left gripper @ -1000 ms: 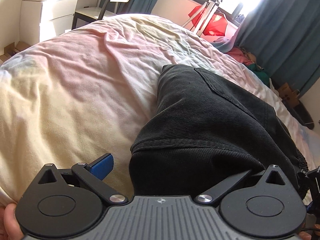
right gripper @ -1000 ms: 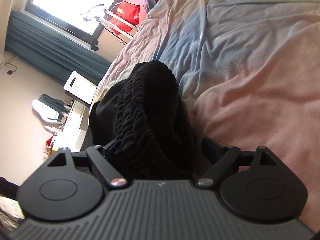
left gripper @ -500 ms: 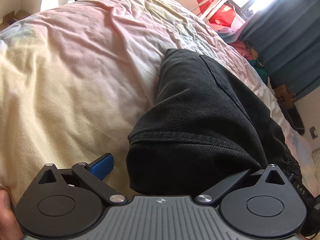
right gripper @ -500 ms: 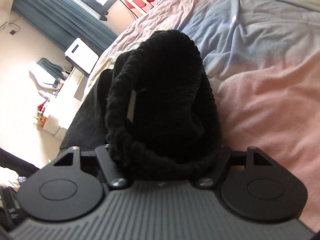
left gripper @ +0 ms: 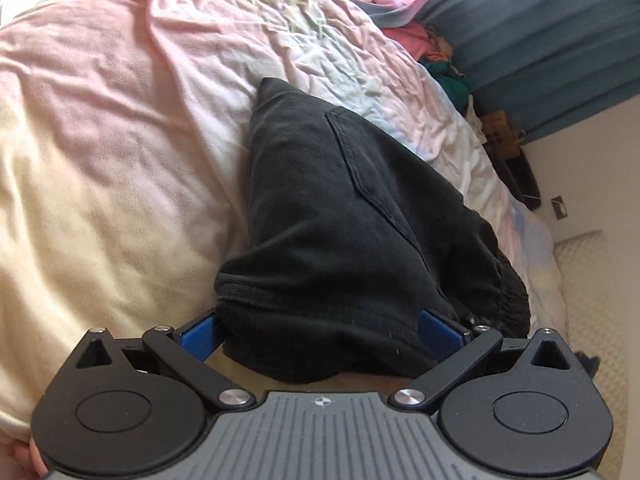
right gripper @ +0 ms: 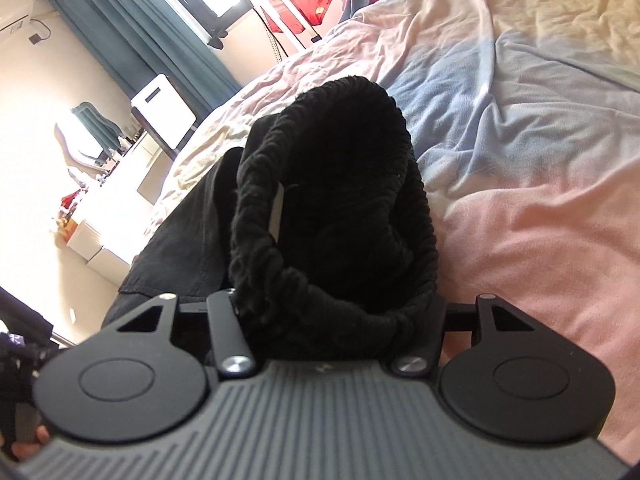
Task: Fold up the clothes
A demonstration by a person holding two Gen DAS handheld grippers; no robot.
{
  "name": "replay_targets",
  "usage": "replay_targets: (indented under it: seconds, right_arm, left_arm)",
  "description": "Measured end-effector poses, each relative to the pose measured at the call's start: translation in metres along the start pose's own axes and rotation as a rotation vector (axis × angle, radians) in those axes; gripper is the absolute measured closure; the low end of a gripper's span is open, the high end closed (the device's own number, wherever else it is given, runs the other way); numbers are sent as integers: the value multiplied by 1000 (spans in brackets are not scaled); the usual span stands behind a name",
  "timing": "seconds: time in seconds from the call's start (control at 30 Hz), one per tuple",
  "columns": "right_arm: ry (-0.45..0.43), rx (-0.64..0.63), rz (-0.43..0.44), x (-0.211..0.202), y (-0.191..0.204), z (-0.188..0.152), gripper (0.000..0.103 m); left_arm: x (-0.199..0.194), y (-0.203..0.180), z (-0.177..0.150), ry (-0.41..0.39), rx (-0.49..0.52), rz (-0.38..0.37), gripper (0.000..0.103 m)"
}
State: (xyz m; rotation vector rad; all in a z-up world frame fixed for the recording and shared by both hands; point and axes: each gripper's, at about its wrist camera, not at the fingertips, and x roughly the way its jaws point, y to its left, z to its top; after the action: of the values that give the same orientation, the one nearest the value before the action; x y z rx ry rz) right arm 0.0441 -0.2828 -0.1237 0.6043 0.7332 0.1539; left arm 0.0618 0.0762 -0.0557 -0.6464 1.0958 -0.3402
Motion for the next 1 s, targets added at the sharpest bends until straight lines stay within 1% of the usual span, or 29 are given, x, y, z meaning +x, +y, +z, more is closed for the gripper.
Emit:
replay_targets:
  seconds: [0.07,0.1,0.17,0.2,0.23,0.27,0.33,0.37,0.43,0.53,0.73,0.77,0.83,0.87,0.93,1.0]
  right_arm:
    - [0,-1,0,1,1,1,45]
    - [1,0,1,2,1,2,45]
    - [3,4,0,3,1,3,44]
    - [4,6,-2,4,0,3,44]
    - [5,8,-3,4,0,3,44]
    - [5,10,-4,4,1,3,44]
    - [6,13,-7,4,1,4,44]
    - [6,13,-7,4,1,4,44]
    - [7,13,-10,5,2,3,44]
    - [9,17,-10,5,1,3,44]
    - [15,21,-12,8,-1,3,44]
    - [16,21,-12,8,-1,3,44]
    - [14,26,-6,8,-2,3,44]
    - [11,30,-4,7,-3,2,44]
    - [5,37,3,7,-4,2,44]
    - [5,42,4,8,-5,1,44]
  left_arm:
    - [4,5,15,-10,-43,6,0]
    - [5,8,22,-25,-54,-6,0]
    - [5,13,31,-61,-49,-67,0]
    - [6,17,35,-72,-54,-80,0]
    - [9,20,38,-78,-63,-81,0]
    - [12,23,40,-77,-67,-59,0]
    - [20,24,44,-66,-36,-7,0]
    - [23,23,45,-60,-18,3,0]
    - [28,23,47,-50,-5,-20,0]
    - [38,29,49,-13,-26,-57,0]
    - [56,35,55,33,-55,-116,0]
    - [57,34,56,41,-57,-131,1]
    - [59,30,54,63,-41,-185,2]
    - [60,26,53,64,-19,-188,2]
    - [64,22,50,62,32,-137,2]
    - [69,24,47,76,26,-128,1]
